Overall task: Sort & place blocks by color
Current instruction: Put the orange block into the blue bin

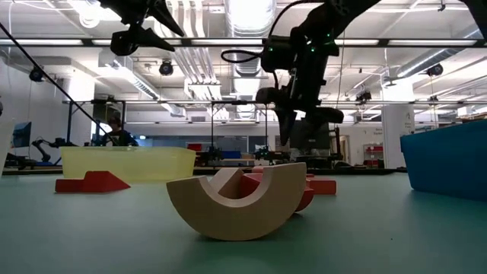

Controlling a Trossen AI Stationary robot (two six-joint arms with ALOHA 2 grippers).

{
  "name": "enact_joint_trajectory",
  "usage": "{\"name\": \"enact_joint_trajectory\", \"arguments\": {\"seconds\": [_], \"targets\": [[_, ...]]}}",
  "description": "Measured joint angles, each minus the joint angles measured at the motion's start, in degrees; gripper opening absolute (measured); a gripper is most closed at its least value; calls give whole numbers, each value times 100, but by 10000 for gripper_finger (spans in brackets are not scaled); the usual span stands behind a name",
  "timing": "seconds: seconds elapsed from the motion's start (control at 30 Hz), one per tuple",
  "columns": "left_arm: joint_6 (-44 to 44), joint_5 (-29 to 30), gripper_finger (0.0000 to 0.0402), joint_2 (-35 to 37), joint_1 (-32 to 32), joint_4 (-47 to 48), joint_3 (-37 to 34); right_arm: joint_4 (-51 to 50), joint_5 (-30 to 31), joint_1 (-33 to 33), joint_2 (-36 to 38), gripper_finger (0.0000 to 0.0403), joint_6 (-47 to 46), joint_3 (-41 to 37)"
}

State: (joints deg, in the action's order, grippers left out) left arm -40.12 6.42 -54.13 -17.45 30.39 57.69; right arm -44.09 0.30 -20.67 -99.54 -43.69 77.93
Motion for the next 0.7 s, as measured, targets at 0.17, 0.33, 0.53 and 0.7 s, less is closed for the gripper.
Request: {"name": "enact_joint_trajectory", "arguments": {"seconds": [0.17,0.33,0.53,0.7], "targets": [[1,0,165,-2,-4,0,0,121,235,0,-119,232,7,0],[22,0,165,-2,-4,-2,0,320,249,0,-259,257,16,0],[29,2,165,-2,-4,0,0,308,263,4,-417,262,36,-3],[35,4,165,-2,-4,0,0,325,279,4,-518,262,44,-4]]}}
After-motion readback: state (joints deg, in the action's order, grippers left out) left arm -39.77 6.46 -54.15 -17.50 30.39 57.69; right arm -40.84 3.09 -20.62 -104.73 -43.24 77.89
